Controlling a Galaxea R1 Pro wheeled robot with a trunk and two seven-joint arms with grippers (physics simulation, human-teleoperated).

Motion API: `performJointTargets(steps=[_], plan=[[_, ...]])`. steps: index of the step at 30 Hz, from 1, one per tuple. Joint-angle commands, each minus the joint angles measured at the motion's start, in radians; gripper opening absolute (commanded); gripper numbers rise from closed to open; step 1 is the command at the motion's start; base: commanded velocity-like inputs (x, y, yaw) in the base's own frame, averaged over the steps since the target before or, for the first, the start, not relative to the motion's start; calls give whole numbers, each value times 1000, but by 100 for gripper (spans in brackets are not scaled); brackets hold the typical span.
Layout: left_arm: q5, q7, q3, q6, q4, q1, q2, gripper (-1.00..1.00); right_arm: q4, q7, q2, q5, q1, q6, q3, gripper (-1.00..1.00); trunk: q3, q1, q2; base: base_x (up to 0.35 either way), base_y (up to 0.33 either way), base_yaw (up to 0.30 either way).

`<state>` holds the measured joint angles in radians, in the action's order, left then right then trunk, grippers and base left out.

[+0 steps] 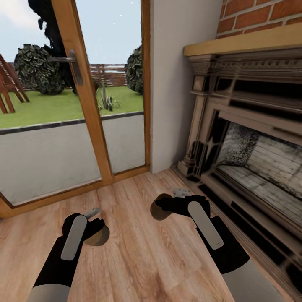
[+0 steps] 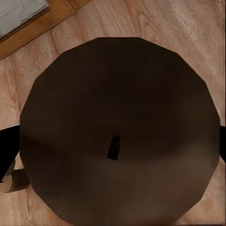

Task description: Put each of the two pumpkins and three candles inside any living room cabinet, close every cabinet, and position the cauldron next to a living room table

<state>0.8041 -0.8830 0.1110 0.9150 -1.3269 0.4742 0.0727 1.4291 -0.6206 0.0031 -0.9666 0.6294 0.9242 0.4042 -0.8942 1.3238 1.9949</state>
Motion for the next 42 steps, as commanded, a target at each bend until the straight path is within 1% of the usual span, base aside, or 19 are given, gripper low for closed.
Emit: performJointTargets(steps=[1, 42], plan=[[10, -10, 1, 2, -2, 1, 0, -100, 1, -10, 1, -10, 1, 1, 1, -100, 2, -4, -7, 0, 0, -278], [11, -10, -4, 2, 1, 1, 1, -100, 1, -10, -2, -10, 1, 1, 1, -100, 2, -4, -7, 0, 0, -278]])
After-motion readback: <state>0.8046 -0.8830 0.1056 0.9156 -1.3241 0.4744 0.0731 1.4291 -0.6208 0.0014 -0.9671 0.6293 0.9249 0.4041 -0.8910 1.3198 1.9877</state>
